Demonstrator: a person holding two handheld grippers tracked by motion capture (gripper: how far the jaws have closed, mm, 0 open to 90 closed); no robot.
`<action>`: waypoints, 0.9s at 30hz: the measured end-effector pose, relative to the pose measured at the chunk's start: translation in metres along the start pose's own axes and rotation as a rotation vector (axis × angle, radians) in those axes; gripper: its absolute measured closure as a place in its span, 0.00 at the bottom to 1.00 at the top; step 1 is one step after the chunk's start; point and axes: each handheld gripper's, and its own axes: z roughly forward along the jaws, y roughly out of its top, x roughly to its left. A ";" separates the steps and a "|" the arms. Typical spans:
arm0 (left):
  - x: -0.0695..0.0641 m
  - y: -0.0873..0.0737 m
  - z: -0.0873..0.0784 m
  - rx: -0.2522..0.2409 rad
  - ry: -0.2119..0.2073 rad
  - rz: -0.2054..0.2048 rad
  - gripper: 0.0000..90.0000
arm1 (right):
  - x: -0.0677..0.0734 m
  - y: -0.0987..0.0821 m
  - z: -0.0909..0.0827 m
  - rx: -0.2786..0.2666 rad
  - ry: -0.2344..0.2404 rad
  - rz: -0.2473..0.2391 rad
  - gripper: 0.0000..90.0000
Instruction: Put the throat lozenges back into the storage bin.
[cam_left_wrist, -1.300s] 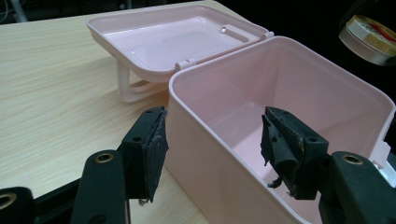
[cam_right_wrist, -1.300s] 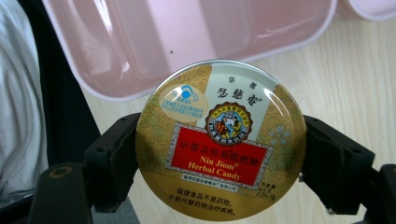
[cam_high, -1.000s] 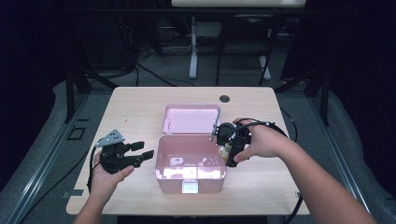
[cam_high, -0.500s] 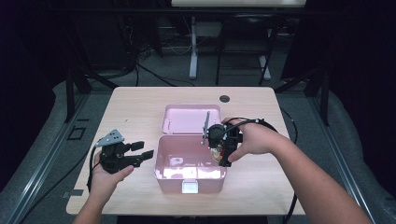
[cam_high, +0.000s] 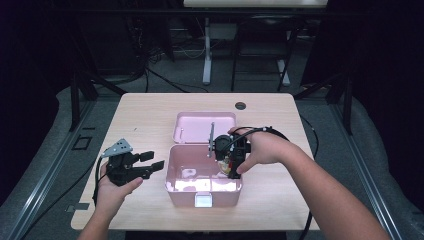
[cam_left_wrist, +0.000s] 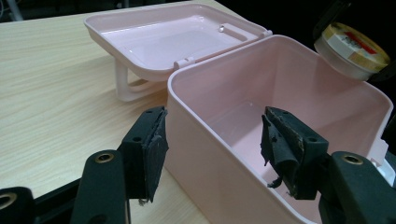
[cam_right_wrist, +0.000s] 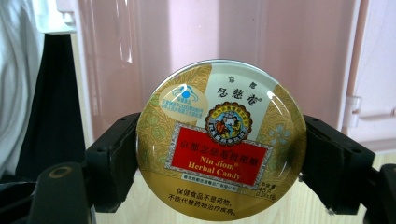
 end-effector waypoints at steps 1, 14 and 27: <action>0.000 0.000 0.000 0.000 0.000 0.000 0.45 | 0.000 0.001 0.001 -0.002 0.000 -0.007 0.22; 0.001 0.000 -0.001 0.009 0.002 0.002 0.45 | -0.003 0.006 0.017 0.028 0.022 -0.034 0.22; 0.001 0.000 0.000 -0.002 0.005 -0.004 0.45 | -0.004 0.008 0.036 0.045 0.031 -0.035 0.22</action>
